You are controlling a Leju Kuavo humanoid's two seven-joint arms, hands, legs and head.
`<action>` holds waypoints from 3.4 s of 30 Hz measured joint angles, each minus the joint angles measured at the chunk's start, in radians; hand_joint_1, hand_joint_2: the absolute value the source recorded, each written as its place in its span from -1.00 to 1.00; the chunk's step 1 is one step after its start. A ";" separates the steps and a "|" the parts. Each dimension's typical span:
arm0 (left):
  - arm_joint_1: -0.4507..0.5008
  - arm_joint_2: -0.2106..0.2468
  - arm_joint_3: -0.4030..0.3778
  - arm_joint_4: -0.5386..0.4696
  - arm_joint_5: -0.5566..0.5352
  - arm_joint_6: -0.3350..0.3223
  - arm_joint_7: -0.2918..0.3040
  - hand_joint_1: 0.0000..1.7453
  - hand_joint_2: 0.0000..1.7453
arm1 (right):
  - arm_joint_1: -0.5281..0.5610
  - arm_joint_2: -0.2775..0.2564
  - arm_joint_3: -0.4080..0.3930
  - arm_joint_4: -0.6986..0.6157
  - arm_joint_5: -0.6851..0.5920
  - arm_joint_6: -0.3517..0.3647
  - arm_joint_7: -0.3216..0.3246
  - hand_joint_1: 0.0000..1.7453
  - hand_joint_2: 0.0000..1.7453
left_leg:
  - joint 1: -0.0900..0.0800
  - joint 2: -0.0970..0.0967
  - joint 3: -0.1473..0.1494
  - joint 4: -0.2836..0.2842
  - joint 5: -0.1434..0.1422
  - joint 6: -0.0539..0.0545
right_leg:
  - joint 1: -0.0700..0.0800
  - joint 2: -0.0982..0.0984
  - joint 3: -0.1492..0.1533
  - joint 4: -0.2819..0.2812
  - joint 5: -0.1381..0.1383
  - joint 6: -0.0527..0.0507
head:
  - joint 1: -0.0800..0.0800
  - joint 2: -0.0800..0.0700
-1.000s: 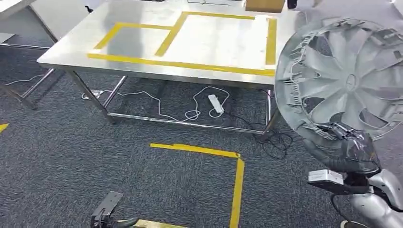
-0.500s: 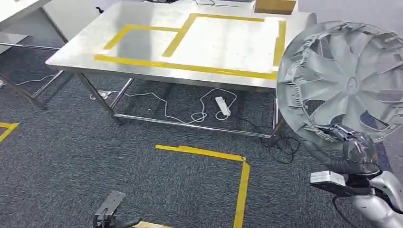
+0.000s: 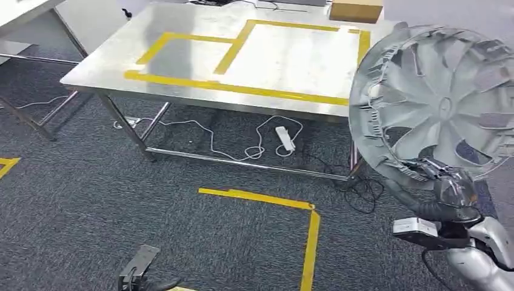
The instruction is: Take the parts from the cabinet and place them on the table.
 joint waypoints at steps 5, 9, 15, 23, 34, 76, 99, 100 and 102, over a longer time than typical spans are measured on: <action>-0.002 0.000 0.003 0.000 -0.001 0.000 -0.001 -1.00 1.00 | 0.000 0.000 0.000 0.002 -0.001 0.002 -0.001 1.00 1.00 | -0.011 -0.001 0.011 -0.004 -0.010 0.022 | 0.002 0.004 -0.175 0.318 -0.121 0.003 | 0.007 0.000; 0.000 -0.001 0.004 0.000 -0.006 0.000 -0.001 -1.00 1.00 | 0.002 0.000 0.000 0.002 -0.003 0.010 -0.001 1.00 1.00 | -0.013 -0.006 0.041 -0.002 -0.030 0.017 | 0.004 0.003 -0.101 0.103 0.053 -0.007 | 0.008 0.000; -0.001 0.002 0.005 0.000 -0.008 -0.001 -0.001 -1.00 1.00 | 0.004 0.000 0.000 0.003 -0.003 0.010 -0.001 1.00 1.00 | -0.020 -0.007 0.043 0.003 -0.046 -0.011 | 0.005 0.006 -0.045 0.009 0.051 -0.030 | 0.006 0.000; 0.002 0.001 0.005 0.000 -0.010 -0.001 -0.002 -1.00 1.00 | 0.005 0.001 -0.001 0.004 -0.002 0.010 0.000 1.00 1.00 | 0.002 -0.001 -0.095 0.238 -0.081 -0.045 | 0.001 0.004 -0.008 0.006 0.025 -0.042 | -0.003 0.000; -0.003 0.003 0.006 0.000 -0.015 -0.002 -0.001 -1.00 1.00 | 0.004 0.001 -0.004 0.005 0.003 0.010 0.003 1.00 1.00 | -0.003 -0.001 0.010 -0.002 -0.014 0.011 | 0.003 0.004 -0.096 0.190 -0.088 0.001 | 0.005 0.000; 0.030 0.017 0.013 0.000 -0.016 -0.008 -0.026 -1.00 1.00 | 0.067 0.017 -0.006 -0.031 0.024 0.013 0.025 1.00 1.00 | -0.011 -0.006 0.059 -0.003 -0.058 -0.017 | 0.009 0.009 -0.066 0.022 0.053 -0.025 | 0.007 0.000; 0.019 0.020 0.013 0.000 -0.025 -0.009 -0.007 -1.00 1.00 | 0.046 0.026 -0.007 -0.040 0.024 0.031 0.029 1.00 1.00 | -0.013 0.003 0.033 -0.020 -0.020 0.021 | 0.017 0.005 -0.191 0.311 -0.090 -0.006 | 0.006 0.000; 0.019 0.019 0.013 0.000 -0.025 -0.009 -0.007 -1.00 1.00 | 0.046 0.026 -0.007 -0.040 0.024 0.031 0.029 1.00 1.00 | -0.012 0.003 0.039 -0.020 -0.024 0.019 | 0.014 0.005 -0.179 0.274 -0.051 -0.002 | 0.005 0.000; 0.019 0.017 0.013 0.000 -0.025 -0.009 -0.007 -1.00 1.00 | 0.047 0.026 -0.007 -0.040 0.024 0.031 0.029 1.00 1.00 | -0.007 0.002 0.051 -0.012 -0.037 0.011 | 0.006 0.003 -0.106 0.104 0.054 0.002 | 0.005 0.000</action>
